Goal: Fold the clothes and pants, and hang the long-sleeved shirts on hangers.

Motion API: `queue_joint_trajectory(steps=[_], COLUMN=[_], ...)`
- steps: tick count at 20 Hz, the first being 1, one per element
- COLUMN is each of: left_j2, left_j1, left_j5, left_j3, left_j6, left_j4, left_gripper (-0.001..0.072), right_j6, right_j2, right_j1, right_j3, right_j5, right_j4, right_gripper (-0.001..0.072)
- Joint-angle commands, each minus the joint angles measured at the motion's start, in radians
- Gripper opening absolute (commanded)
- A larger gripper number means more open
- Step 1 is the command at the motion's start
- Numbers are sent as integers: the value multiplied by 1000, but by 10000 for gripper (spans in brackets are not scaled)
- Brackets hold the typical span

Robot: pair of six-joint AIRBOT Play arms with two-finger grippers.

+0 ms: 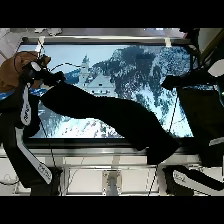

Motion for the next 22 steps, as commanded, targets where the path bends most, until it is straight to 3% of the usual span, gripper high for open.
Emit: queue_joint_trajectory(steps=[1,2,4,5,7,13,18,20,22], left_j2=[-2,-2,0,1,3,98,343,444,564], left_j1=[-1,-1,-1,-1,-1,13,89,125,167], left_j5=[-45,-54,-73,-84,-108,-166,-497,-606,-612], left_j3=[0,0,0,0,0,1,-8,-47,-148], left_j6=[80,80,94,127,179,184,216,209,196], left_j4=[-65,-65,-65,-65,-83,-81,-8,67,119], left_gripper=[565,535,89,26,23,20,19,19,18], right_j6=[0,0,0,0,0,0,-11,-12,-24], right_j2=[-34,-34,-34,-34,-34,-22,0,3,3], right_j1=[0,0,0,0,0,-1,-1,-1,-1], right_j3=[0,0,0,0,0,15,0,-63,-151], right_j5=[10,11,24,33,48,110,319,305,274], right_j4=[7,6,6,6,5,-39,-134,-134,-137], right_gripper=[556,556,556,556,556,554,554,554,554])
